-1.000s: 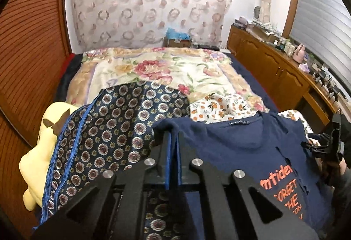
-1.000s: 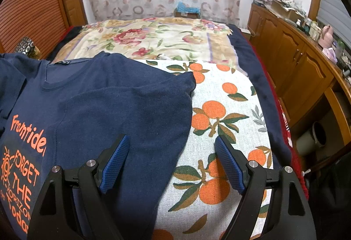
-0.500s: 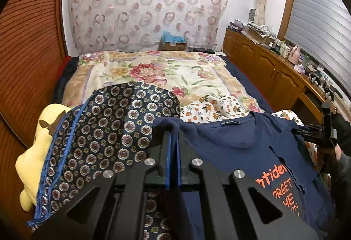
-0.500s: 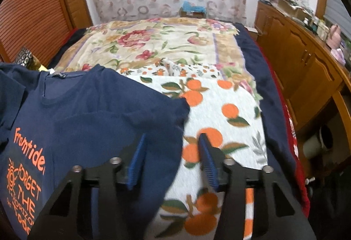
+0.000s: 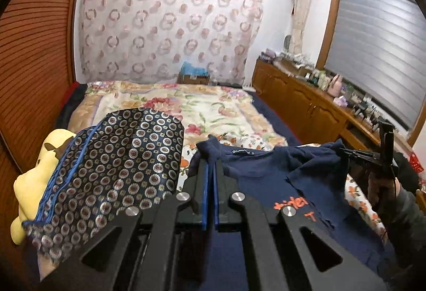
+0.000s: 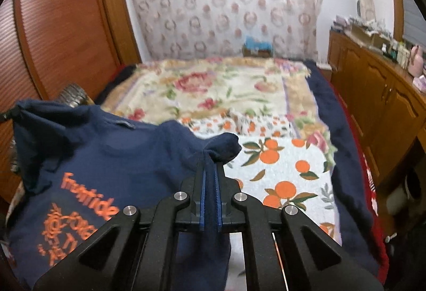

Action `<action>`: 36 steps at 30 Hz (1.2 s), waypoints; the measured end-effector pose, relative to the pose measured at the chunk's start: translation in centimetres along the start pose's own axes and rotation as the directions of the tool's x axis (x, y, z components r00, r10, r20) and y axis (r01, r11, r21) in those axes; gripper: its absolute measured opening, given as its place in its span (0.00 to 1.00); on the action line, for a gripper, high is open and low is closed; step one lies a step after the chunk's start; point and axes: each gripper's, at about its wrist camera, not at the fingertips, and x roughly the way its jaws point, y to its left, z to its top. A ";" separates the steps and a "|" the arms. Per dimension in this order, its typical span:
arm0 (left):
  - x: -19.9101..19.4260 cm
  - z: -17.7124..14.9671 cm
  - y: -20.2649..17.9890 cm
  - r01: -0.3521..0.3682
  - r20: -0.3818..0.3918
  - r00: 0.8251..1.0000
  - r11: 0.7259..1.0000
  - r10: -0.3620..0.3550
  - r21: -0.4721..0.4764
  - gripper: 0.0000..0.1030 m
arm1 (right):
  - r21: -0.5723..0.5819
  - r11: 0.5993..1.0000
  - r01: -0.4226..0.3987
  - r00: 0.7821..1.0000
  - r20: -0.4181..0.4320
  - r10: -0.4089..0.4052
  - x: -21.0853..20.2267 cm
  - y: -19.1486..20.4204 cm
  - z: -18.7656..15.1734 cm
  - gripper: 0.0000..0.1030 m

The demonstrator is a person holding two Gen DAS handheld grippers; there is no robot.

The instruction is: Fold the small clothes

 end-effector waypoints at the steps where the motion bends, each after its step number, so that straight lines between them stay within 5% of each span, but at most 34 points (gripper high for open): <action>1: -0.9 -0.3 0.1 -0.001 0.015 1.000 1.000 0.001 -0.004 0.00 | -0.005 1.000 -0.002 1.000 0.018 0.002 -1.1 0.4 -0.1 0.03; 10: -8.0 -5.4 1.6 -0.033 0.091 0.995 0.999 0.036 -0.030 0.00 | -0.016 1.000 0.005 0.991 0.131 -0.003 -9.4 2.3 -3.7 0.03; 25: -18.3 -14.2 3.6 -0.094 0.153 0.982 0.991 0.107 -0.092 0.00 | -0.039 0.999 0.036 0.982 0.188 -0.029 -21.3 4.4 -11.5 0.03; 30: -19.2 -16.4 4.4 -0.122 0.078 0.989 0.989 0.129 -0.081 0.00 | -0.097 0.994 0.046 0.991 0.130 -0.034 -24.0 4.8 -14.0 0.03; 36: -17.9 -18.2 5.7 -0.186 0.008 0.982 0.980 0.188 -0.069 0.09 | -0.092 0.995 0.047 0.999 -0.021 -0.049 -21.4 3.8 -18.0 0.07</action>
